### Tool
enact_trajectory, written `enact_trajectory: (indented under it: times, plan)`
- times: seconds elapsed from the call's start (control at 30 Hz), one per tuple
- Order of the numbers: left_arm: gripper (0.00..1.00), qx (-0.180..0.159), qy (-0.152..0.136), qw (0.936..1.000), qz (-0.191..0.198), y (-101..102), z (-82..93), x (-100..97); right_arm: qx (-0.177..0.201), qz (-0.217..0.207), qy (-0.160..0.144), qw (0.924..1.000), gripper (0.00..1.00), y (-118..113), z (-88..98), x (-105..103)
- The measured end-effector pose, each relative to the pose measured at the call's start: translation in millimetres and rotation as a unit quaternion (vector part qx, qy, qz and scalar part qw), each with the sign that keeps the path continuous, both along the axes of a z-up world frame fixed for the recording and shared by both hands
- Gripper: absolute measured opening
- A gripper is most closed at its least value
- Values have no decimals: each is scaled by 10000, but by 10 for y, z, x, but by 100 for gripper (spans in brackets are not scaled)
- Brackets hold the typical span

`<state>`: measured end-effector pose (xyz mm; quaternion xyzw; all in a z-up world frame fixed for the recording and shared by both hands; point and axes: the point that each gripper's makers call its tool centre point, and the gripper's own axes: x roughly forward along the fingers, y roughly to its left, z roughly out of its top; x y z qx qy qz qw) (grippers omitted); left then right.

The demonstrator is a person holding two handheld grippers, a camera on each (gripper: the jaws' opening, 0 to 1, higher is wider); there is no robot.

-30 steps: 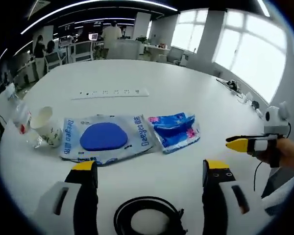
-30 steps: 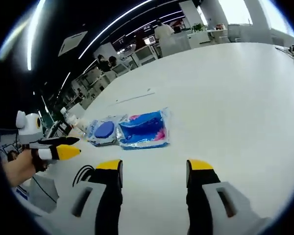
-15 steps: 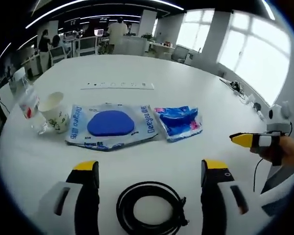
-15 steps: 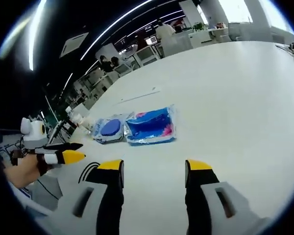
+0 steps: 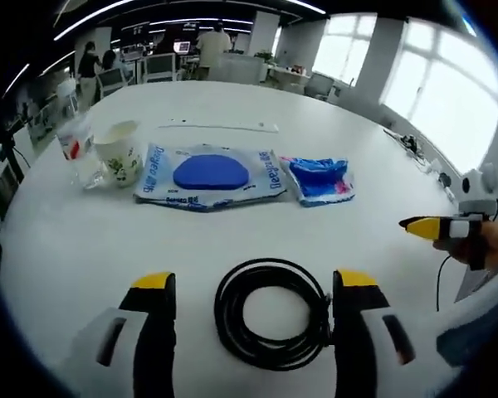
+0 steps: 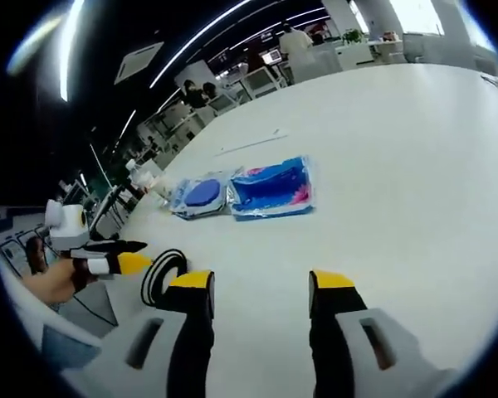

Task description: Arrange the tabletop items into an orderly group along one side of the table until the central work area is clear of visible clutter.

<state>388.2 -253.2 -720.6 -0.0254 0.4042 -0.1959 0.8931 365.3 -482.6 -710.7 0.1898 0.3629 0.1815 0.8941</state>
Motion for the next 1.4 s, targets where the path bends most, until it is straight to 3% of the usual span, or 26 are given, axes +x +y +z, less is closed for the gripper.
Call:
enact_trajectory:
  times: [0.33,0.6,0.67,0.77,0.8,0.83,0.87,0.97,1.03,1.1,1.13,1.17,1.27,1.4]
  plan:
    - [74,25,319,9992,224,78,-195,-203,21,113,77,9999,41,-2,-36,-118]
    - [67,92,592,9972,450,121,-317,-209,91,-5,122,9999,40,-66,-46,-144]
    - [66,133,538,9970,548,143,-317,-186,113,-51,126,9998,39,-87,-46,-149]
    - [51,195,659,9964,493,132,-396,-196,119,-94,131,9998,38,-115,-46,-164]
    - [46,506,220,9974,471,212,-352,-79,126,-115,131,9998,38,-127,-47,-172]
    - [42,647,498,9959,376,244,-381,-169,136,-134,136,9997,38,-136,-48,-177]
    - [38,564,615,9953,490,241,-384,-187,154,-165,146,9996,38,-150,-50,-182]
    - [30,541,587,9954,536,275,-394,-128,151,-204,141,9996,38,-169,-45,-190]
    - [23,977,517,9935,274,370,-412,-129,155,-228,146,9995,37,-187,-45,-191]
    - [12,955,563,9938,3,275,-420,-150,165,-254,155,9994,37,-195,-47,-190]
    - [12,1003,528,9935,-42,263,-413,-143,167,-258,157,9994,37,-194,-47,-189]
    - [11,980,565,9936,8,259,-416,-151,169,-260,158,9994,36,-193,-46,-189]
    - [7,330,855,9953,316,177,-417,-184,180,-259,139,9994,36,-182,-21,-184]
    - [3,-250,698,9962,455,74,-250,-178,256,-249,103,9993,36,-161,22,-171]
